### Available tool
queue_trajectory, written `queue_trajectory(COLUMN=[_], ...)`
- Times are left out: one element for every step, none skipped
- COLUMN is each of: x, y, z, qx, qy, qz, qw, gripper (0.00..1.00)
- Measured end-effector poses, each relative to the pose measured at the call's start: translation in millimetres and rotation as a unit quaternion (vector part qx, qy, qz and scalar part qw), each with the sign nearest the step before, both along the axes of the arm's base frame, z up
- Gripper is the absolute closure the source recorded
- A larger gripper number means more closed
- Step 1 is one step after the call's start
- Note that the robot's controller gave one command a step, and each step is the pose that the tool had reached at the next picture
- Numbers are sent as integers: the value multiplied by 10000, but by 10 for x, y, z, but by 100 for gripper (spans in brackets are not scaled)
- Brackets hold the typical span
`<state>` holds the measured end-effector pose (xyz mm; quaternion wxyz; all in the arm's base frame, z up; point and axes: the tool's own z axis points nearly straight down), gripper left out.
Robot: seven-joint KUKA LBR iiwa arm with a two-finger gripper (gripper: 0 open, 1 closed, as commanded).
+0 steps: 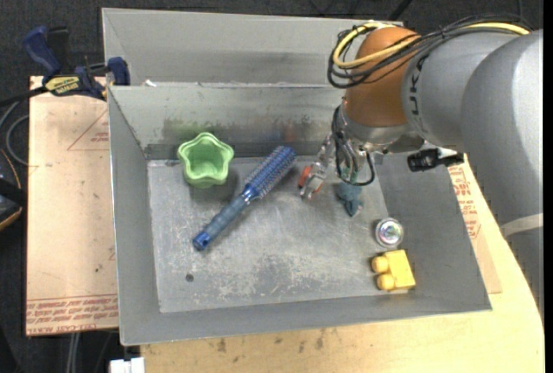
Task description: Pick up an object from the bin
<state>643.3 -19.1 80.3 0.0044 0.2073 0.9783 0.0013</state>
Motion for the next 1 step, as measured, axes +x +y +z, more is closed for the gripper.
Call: queue_trajectory(x=[8], y=[4], z=[120], qx=[-3], qy=[24], qz=[9], qw=[10000], gripper=[100])
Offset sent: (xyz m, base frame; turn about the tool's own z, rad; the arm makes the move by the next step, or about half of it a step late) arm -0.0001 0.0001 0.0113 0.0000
